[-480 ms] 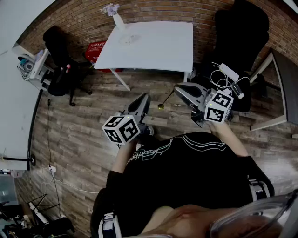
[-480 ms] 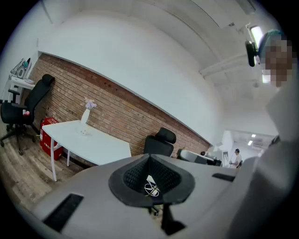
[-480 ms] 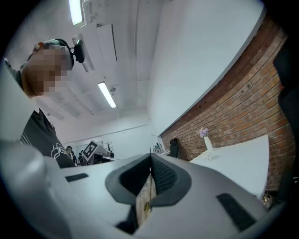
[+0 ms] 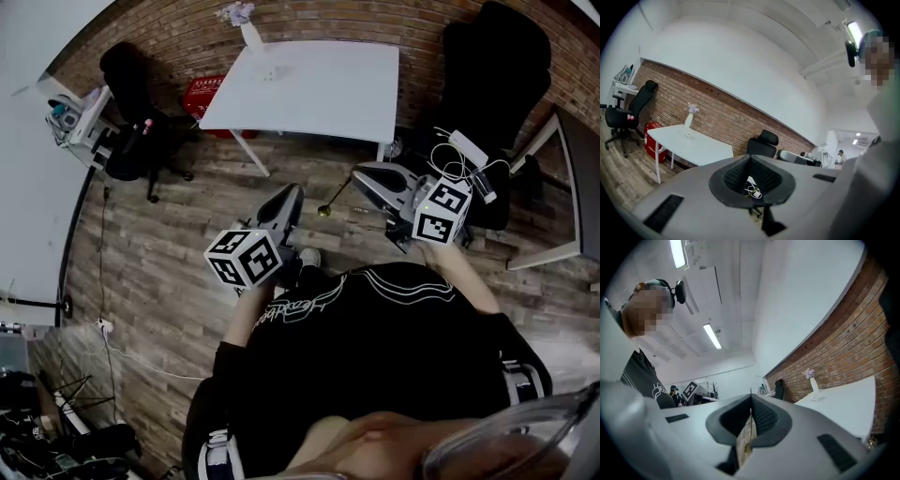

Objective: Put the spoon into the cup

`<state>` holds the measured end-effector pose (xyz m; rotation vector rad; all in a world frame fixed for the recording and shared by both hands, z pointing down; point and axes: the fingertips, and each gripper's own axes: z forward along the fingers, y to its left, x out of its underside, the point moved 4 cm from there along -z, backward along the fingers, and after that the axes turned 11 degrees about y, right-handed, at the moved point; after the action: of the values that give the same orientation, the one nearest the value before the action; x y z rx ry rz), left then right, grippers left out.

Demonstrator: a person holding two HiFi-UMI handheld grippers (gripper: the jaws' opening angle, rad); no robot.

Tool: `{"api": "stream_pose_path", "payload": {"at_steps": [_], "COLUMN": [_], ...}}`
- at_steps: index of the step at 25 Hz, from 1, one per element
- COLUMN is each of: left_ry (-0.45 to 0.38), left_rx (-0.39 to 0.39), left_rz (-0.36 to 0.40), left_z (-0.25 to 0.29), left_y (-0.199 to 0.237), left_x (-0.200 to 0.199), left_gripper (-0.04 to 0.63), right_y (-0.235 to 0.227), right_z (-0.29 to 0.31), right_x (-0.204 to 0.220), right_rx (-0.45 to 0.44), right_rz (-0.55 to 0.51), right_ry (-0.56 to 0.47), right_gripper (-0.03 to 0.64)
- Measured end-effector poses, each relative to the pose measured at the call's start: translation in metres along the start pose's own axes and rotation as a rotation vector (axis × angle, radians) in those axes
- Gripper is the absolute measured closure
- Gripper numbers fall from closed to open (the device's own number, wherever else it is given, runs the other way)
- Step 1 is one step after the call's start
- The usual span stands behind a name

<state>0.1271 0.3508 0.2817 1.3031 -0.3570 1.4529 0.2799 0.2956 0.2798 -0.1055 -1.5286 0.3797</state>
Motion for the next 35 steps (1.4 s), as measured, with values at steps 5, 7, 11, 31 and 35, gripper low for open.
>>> {"api": "stream_pose_path", "payload": {"at_steps": [5, 7, 11, 31, 35], "left_ry": [-0.012, -0.028, -0.054, -0.01, 0.008], "left_rx": [-0.028, -0.039, -0.036, 0.002, 0.02], "left_rz": [-0.017, -0.029, -0.077, -0.116, -0.126], "left_z": [-0.008, -0.012, -0.014, 0.056, 0.079], "left_y": [0.008, 0.016, 0.034, 0.183, 0.229], "left_x": [0.004, 0.002, -0.004, -0.083, -0.113], "left_gripper": [0.588, 0.588, 0.588, 0.588, 0.588], "right_y": [-0.008, -0.01, -0.013, -0.138, -0.176], "right_z": [0.012, 0.02, 0.038, 0.153, 0.191], "right_x": [0.001, 0.001, 0.001, -0.027, -0.038], "right_rx": [-0.013, -0.016, -0.034, 0.041, 0.068], "right_rz": [0.037, 0.04, 0.036, 0.115, 0.135], "right_ry": [0.005, 0.02, 0.047, 0.038, 0.043], "right_gripper": [0.618, 0.617, 0.618, 0.618, 0.617]}}
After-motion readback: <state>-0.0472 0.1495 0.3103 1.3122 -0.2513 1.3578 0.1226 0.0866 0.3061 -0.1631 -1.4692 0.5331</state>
